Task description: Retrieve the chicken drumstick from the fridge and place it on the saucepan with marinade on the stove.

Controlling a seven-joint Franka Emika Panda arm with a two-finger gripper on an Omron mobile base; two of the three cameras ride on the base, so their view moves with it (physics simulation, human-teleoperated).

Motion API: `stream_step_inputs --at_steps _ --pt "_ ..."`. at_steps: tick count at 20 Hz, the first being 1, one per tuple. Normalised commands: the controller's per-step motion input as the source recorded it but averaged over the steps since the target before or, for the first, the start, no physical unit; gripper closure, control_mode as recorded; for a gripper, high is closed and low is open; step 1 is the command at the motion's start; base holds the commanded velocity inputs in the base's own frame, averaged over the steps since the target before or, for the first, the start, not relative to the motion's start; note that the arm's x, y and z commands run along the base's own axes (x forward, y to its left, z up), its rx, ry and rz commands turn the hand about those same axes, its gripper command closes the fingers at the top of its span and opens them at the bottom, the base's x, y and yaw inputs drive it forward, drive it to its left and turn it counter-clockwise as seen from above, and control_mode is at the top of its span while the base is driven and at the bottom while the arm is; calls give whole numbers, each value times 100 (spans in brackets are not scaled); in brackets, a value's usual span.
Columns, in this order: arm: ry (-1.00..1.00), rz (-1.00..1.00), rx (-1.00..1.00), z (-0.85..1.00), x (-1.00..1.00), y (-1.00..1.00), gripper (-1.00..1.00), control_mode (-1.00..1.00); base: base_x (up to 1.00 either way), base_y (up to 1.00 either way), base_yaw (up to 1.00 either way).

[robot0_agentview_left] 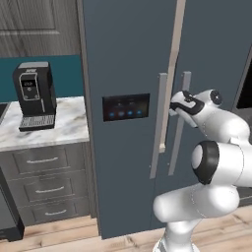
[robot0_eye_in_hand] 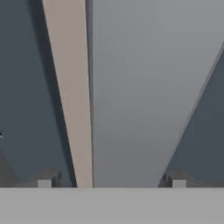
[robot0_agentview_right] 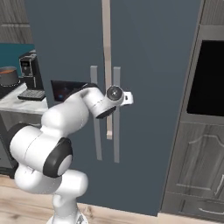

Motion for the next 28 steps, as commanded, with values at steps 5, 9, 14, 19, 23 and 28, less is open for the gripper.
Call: stream_step_inputs --at_steps 5,9,14,19,23,28 --pt "-4 -1 4 0 0 -51 100 -100 0 0 0" --pt "-1 0 7 0 0 -79 100 -100 0 0 0" --pt "0 -6 5 0 -39 -86 100 -100 0 0 0" --pt "-2 -10 6 0 -91 -82 100 -100 0 0 0" --pt "0 -2 10 0 -93 -100 100 -100 0 0 0" --pt "0 0 14 0 -63 -100 100 -100 0 0 0"
